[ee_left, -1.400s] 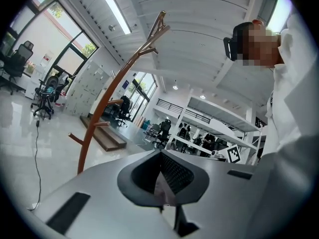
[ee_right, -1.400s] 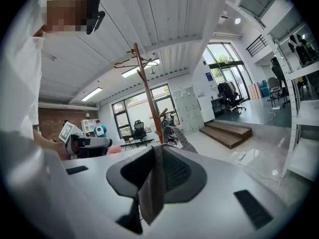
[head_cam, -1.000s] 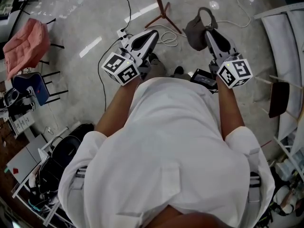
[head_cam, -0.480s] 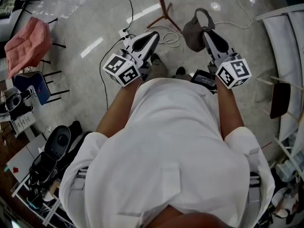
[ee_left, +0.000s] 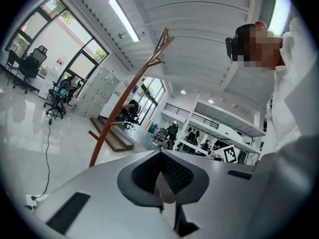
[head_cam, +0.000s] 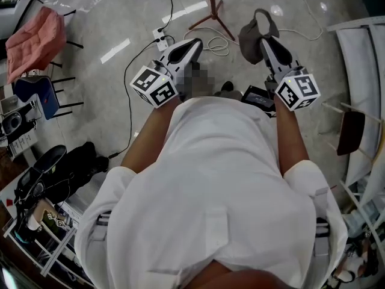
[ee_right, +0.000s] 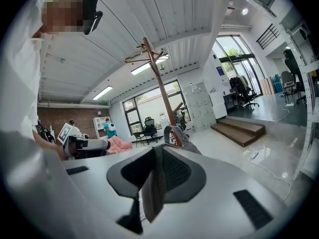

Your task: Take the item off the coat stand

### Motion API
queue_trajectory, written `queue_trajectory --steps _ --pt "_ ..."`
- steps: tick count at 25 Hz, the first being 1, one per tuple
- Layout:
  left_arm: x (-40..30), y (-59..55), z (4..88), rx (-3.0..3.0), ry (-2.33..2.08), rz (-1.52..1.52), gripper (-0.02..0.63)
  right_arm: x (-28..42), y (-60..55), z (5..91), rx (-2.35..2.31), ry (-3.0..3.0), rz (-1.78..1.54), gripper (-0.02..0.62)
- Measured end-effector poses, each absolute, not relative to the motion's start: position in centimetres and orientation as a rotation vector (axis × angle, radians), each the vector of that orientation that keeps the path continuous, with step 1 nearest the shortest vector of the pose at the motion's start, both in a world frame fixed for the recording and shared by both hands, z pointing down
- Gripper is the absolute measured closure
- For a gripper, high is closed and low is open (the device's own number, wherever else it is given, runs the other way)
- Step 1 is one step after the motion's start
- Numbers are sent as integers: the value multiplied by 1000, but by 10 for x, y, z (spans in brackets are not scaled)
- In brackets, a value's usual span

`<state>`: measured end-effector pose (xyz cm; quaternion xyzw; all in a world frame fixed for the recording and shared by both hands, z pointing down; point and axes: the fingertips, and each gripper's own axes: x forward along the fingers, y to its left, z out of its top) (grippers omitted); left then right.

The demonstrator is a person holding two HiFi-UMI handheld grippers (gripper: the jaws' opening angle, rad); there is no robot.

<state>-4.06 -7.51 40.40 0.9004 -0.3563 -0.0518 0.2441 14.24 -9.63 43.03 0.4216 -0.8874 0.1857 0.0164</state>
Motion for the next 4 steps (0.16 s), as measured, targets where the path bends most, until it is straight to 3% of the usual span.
queue_trajectory --steps 4 --pt "-42 -68 403 2438 -1004 -155 592 144 -97 430 1286 -2755 573 532"
